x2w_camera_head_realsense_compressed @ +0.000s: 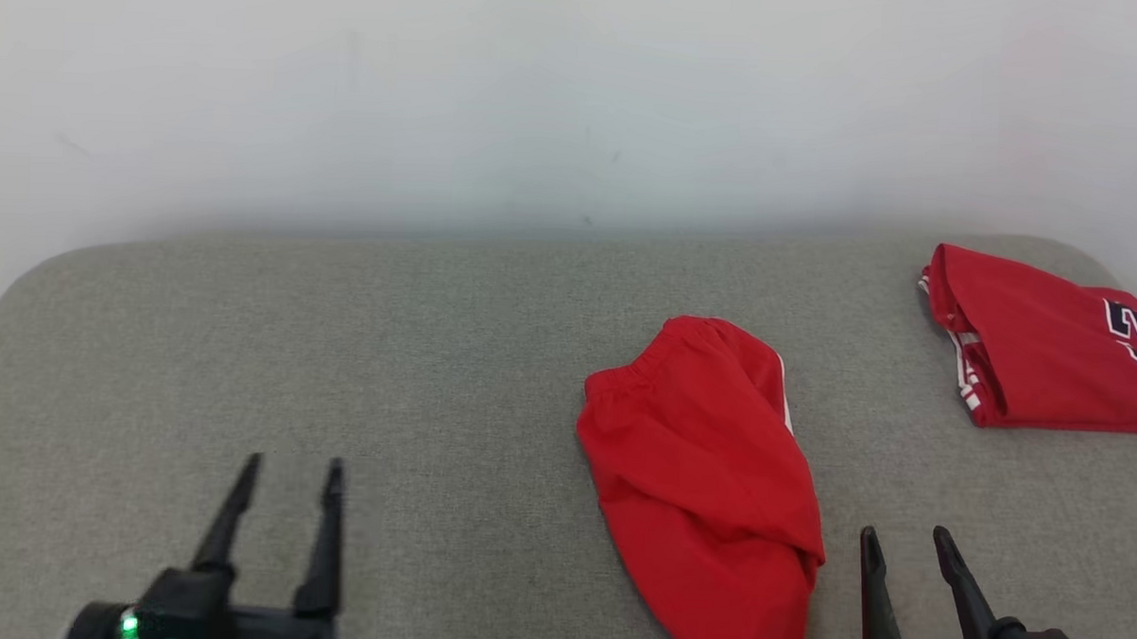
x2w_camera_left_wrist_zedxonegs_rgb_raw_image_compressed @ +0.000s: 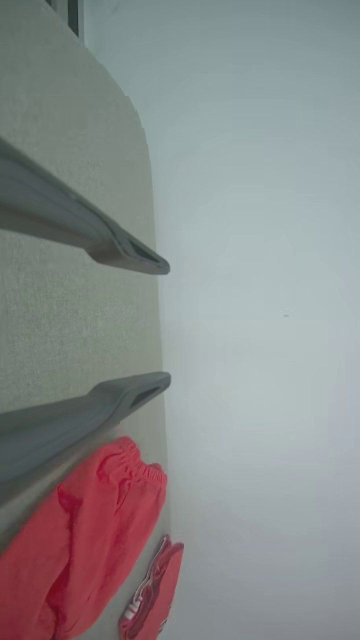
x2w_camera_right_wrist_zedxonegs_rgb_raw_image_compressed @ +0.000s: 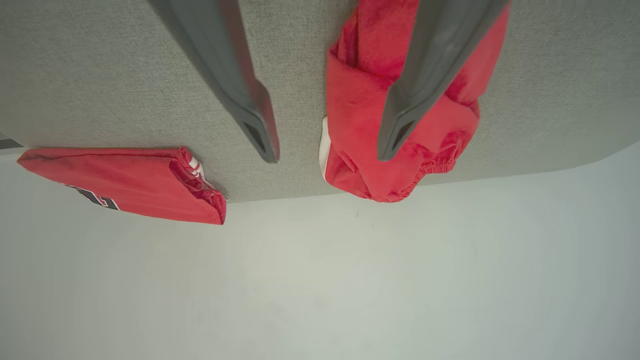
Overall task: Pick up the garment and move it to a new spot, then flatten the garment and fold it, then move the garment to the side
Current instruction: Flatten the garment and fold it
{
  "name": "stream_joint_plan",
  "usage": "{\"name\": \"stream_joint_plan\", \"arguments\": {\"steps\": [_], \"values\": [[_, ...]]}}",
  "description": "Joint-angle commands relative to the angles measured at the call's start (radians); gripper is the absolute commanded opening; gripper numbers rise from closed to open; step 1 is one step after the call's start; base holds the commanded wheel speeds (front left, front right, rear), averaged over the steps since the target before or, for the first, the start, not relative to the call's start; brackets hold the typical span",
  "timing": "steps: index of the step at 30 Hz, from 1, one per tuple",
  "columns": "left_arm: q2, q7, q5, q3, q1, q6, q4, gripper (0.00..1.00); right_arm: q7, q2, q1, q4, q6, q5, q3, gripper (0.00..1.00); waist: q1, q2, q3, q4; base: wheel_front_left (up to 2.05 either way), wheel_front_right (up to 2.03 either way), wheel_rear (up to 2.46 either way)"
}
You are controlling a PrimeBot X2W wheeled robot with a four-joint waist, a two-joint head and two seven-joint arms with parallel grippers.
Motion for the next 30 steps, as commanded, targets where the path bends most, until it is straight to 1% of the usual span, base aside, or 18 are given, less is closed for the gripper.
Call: {"name": "stream_joint_plan", "arguments": {"steps": [1, 4, 5, 10, 16, 20, 24, 27, 29, 30], "values": [[0.008, -0.003, 0.018, 0.022, 0.022, 0.009, -0.01, 1.0, 0.003, 0.003, 0.009, 0.003, -0.003, -0.005, 0.005, 1.0, 0.0001, 0.0, -0.006, 0.011, 0.0, 0.0, 0.0], [0.026, -0.003, 0.041, 0.099, 0.08, 0.032, -0.032, 1.0, 0.013, 0.002, 0.015, 0.009, -0.003, -0.008, 0.015, 1.0, 0.0001, 0.0, -0.01, 0.023, 0.0, 0.0, 0.0], [0.028, -0.003, 0.056, 0.142, 0.117, 0.042, -0.04, 1.0, 0.022, 0.002, 0.016, 0.015, -0.003, -0.007, 0.024, 1.0, 0.0001, 0.0, -0.011, 0.03, 0.0, 0.0, 0.0], [0.018, -0.003, 0.087, 0.222, 0.178, 0.042, -0.033, 1.0, 0.06, 0.003, 0.018, 0.032, -0.003, 0.0, 0.055, 1.0, 0.0001, 0.0, -0.011, 0.045, 0.0, 0.0, 0.0], [-0.025, -0.003, 0.115, 0.291, 0.223, 0.011, -0.047, 1.0, 0.118, 0.003, 0.015, 0.059, -0.003, 0.011, 0.116, 1.0, 0.0001, 0.0, -0.011, 0.056, 0.0, 0.0, 0.0], [-0.055, -0.003, 0.138, 0.308, 0.23, -0.015, -0.041, 1.0, 0.179, 0.002, -0.013, 0.096, -0.003, -0.007, 0.162, 1.0, 0.0001, 0.0, -0.011, 0.06, 0.0, 0.0, 0.0], [-0.079, -0.003, 0.158, 0.321, 0.225, -0.04, -0.031, 1.0, 0.241, 0.0, -0.041, 0.15, -0.003, -0.063, 0.188, 1.0, 0.0001, 0.0, -0.011, 0.064, 0.0, 0.0, 0.0], [-0.092, -0.003, 0.173, 0.33, 0.219, -0.057, -0.023, 1.0, 0.296, -0.006, -0.065, 0.219, -0.003, -0.105, 0.19, 1.0, 0.0001, 0.0, -0.011, 0.064, 0.0, 0.0, 0.0], [-0.099, -0.003, 0.181, 0.334, 0.219, -0.069, -0.015, 1.0, 0.316, -0.005, -0.085, 0.263, -0.003, -0.12, 0.193, 1.0, 0.0001, 0.0, -0.011, 0.064, 0.0, 0.0, 0.0], [-0.099, -0.003, 0.181, 0.334, 0.219, -0.069, -0.015, 1.0, 0.316, -0.005, -0.085, 0.263, -0.003, -0.12, 0.193, 1.0, 0.0001, 0.0, -0.011, 0.064, 0.0, 0.0, 0.0]]}}
